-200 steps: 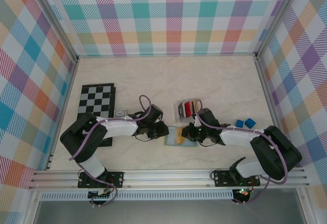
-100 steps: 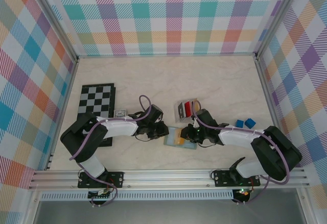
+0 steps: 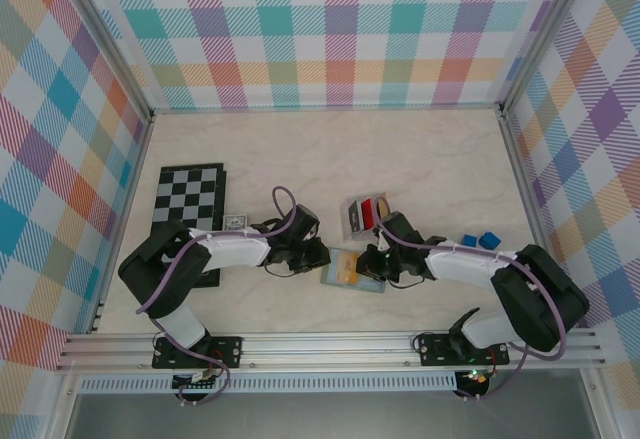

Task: Put the credit cards into the card holder
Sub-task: Insert the credit card into the card slot.

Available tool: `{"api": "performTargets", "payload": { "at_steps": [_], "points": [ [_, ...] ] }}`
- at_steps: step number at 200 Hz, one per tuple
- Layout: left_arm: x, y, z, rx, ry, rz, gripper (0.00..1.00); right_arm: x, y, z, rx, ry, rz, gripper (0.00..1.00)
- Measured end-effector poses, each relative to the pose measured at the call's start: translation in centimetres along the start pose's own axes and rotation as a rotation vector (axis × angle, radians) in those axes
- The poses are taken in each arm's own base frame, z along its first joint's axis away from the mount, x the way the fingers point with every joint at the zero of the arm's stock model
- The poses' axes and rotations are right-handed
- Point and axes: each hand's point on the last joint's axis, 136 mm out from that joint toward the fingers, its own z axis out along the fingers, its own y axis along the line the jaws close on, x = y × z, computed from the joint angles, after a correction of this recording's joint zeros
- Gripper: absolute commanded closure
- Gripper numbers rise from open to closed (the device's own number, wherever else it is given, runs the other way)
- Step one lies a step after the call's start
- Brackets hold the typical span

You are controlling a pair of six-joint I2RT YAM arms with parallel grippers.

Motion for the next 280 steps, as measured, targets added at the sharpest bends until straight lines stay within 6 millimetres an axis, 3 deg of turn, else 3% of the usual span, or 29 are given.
{"api": "performTargets", "payload": {
  "at_steps": [47,108,153,182,209,245,280],
  "points": [
    [0.0,0.0,0.0,0.003,-0.002,-0.010,0.82,-0.5,1.8,0.8,-0.039,0.031,-0.014,0.89],
    [0.0,0.0,-0.1,0.017,-0.016,-0.014,0.82,-0.2,1.6,1.4,0.005,0.055,-0.022,0.80],
    [0.5,-0.2,-0.3,0.029,-0.021,0.003,0.75,-1.6,2.9,-2.3,0.063,-0.052,-0.115,0.69],
    [1.1,-0.4,-0.7,0.026,-0.013,0.017,0.66,-3.7,4.4,-5.7,0.126,-0.157,-0.194,0.65],
    [1.3,-0.1,-1.7,0.005,-0.022,0.019,0.61,-5.4,4.6,-7.7,0.208,-0.222,-0.247,0.65],
    [0.8,0.0,-3.2,-0.029,-0.059,0.040,0.52,-6.9,4.3,-9.1,0.308,-0.247,-0.306,0.68],
    [-2.2,-2.8,-4.5,0.024,-0.117,0.036,0.48,-9.0,4.9,-8.8,0.362,-0.234,-0.347,0.74]
  ]
}}
